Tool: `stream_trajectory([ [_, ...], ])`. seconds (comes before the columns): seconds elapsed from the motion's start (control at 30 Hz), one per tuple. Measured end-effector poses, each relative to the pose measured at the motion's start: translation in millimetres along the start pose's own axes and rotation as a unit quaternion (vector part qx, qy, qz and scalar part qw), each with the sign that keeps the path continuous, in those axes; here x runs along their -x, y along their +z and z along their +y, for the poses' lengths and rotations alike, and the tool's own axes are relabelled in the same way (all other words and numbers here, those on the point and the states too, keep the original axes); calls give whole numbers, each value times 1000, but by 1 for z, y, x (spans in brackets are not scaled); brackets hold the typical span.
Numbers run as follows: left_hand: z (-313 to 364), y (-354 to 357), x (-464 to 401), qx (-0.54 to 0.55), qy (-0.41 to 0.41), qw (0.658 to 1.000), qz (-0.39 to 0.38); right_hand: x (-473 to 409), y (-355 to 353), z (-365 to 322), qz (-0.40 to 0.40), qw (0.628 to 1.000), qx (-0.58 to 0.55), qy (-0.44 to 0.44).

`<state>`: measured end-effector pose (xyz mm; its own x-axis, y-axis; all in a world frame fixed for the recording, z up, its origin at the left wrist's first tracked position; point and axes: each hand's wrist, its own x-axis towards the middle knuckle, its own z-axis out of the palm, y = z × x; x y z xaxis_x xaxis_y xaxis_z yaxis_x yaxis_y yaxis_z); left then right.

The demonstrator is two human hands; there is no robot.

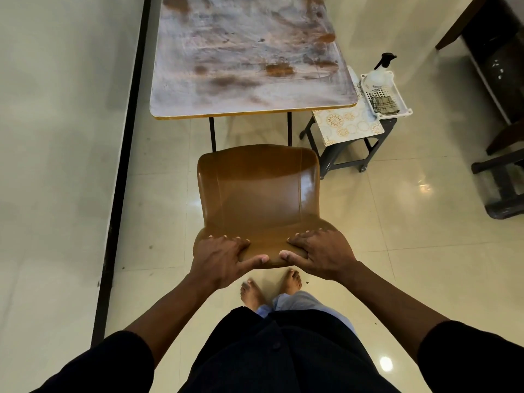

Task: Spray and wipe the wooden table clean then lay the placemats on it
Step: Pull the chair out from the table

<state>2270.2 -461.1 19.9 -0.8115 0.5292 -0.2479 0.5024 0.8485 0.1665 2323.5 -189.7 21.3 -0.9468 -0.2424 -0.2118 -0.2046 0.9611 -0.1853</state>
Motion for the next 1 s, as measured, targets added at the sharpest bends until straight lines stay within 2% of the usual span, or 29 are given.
stream_trajectory([
  [0.33,0,-2,0,10,-6,1000,9,1,0,-2,1,1000,-4,4],
  [0.53,1,-10,-1,24,-17,999,-43,4,-6,-6,-3,1000,0,13],
  [0.67,1,-21,-8,77,-25,990,-115,4,-13,-4,13,997,-61,45],
  [0.83,23,-45,-17,168,-27,980,-104,12,-27,12,75,985,-125,92],
  [1.0,76,-63,-41,250,13,963,-98,26,-39,54,116,962,-189,160],
])
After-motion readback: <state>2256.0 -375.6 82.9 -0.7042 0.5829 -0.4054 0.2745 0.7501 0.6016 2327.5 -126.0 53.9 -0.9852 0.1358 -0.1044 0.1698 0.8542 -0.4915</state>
